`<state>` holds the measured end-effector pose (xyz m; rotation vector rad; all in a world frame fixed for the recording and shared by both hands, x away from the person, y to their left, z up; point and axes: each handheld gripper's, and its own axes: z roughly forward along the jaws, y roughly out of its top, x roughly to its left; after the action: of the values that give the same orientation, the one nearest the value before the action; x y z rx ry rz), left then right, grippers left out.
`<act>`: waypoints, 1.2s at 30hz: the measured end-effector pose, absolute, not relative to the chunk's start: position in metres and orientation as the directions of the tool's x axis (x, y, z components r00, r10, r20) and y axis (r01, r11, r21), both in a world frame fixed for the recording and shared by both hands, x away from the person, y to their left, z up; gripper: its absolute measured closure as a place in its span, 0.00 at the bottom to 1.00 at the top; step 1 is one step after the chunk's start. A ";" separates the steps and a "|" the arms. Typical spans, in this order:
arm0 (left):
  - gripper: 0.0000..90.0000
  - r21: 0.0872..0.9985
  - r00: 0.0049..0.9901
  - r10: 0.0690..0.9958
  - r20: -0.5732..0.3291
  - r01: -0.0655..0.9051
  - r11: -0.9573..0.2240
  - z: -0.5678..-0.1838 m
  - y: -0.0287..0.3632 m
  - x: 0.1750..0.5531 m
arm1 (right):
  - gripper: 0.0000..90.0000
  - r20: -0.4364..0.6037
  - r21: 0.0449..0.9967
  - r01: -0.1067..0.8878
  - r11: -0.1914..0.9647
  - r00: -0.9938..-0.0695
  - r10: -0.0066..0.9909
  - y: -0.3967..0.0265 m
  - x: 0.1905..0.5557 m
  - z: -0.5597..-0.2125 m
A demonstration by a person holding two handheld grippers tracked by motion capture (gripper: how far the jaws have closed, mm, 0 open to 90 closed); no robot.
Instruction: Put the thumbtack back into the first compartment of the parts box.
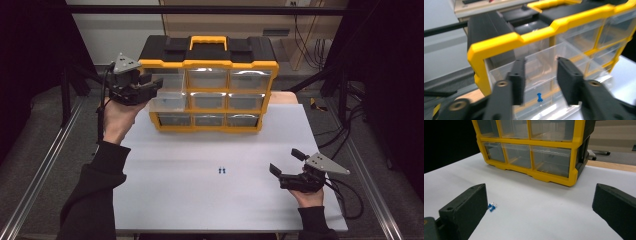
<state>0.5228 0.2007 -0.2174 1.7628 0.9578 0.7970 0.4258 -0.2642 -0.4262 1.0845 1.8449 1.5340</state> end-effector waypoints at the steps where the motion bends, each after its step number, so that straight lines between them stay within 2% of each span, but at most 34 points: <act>1: 0.54 0.941 0.483 0.868 0.112 0.230 -0.249 -0.216 0.202 0.519 | 0.01 0.108 0.965 0.257 0.046 -0.556 0.824 -0.264 0.426 -0.426; 5: 0.40 0.955 0.517 0.851 0.092 0.195 -0.221 -0.217 0.204 0.502 | 0.01 0.109 0.965 0.258 0.046 -0.556 0.824 -0.264 0.425 -0.426; 16: 0.14 0.957 0.584 0.805 0.105 0.161 -0.241 -0.240 0.213 0.469 | 0.01 0.110 0.964 0.261 0.048 -0.557 0.823 -0.264 0.425 -0.427; 20: 0.09 0.956 0.601 0.791 0.115 0.150 -0.253 -0.252 0.212 0.459 | 0.01 0.110 0.964 0.262 0.049 -0.557 0.823 -0.264 0.425 -0.427; 29: 0.06 0.969 0.628 0.773 0.091 0.123 -0.214 -0.283 0.208 0.447 | 0.01 0.106 0.964 0.261 0.052 -0.557 0.824 -0.263 0.426 -0.427; 36: 0.05 0.967 0.655 0.754 0.042 0.164 -0.197 -0.319 0.200 0.445 | 0.01 0.104 0.965 0.258 0.052 -0.557 0.824 -0.263 0.426 -0.427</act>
<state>0.4449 0.1997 -0.3193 1.7178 0.7495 0.6359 0.4259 -0.2630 -0.4270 1.0818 1.8507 1.5284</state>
